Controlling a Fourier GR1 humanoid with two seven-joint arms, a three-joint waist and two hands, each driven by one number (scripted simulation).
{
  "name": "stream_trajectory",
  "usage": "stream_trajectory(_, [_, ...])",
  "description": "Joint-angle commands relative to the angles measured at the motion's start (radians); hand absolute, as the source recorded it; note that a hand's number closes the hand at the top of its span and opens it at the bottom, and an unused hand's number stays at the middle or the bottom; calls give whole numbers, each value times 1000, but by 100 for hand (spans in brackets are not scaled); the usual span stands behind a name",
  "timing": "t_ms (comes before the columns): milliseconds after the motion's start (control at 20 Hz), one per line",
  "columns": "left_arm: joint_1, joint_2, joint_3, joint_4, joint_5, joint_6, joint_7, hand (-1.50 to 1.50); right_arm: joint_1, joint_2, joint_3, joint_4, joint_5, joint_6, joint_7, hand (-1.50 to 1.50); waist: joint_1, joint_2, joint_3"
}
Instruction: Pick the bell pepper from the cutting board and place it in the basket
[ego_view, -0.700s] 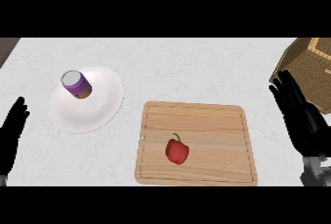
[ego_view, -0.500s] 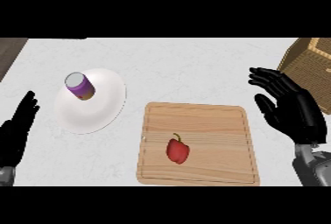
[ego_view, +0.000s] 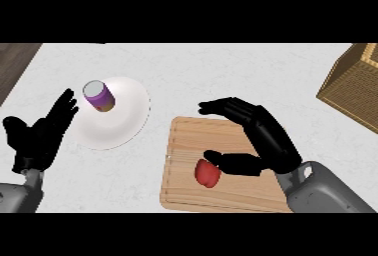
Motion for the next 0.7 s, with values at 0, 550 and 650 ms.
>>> stream_trajectory(0, [-24,-22,-16,25,4,-11,20,0,-78,190,189,78,289,-162,119,-150,-5,-8,2])
stream_trajectory(550, [-33,-18,24,80,15,-19,16,0,-463,380,200,295,522,218,941,-150,-48,-37,-2])
stream_trajectory(650, [-28,-3,38,82,30,-32,28,0,-512,370,217,326,572,314,1059,-150,-52,-43,-2])
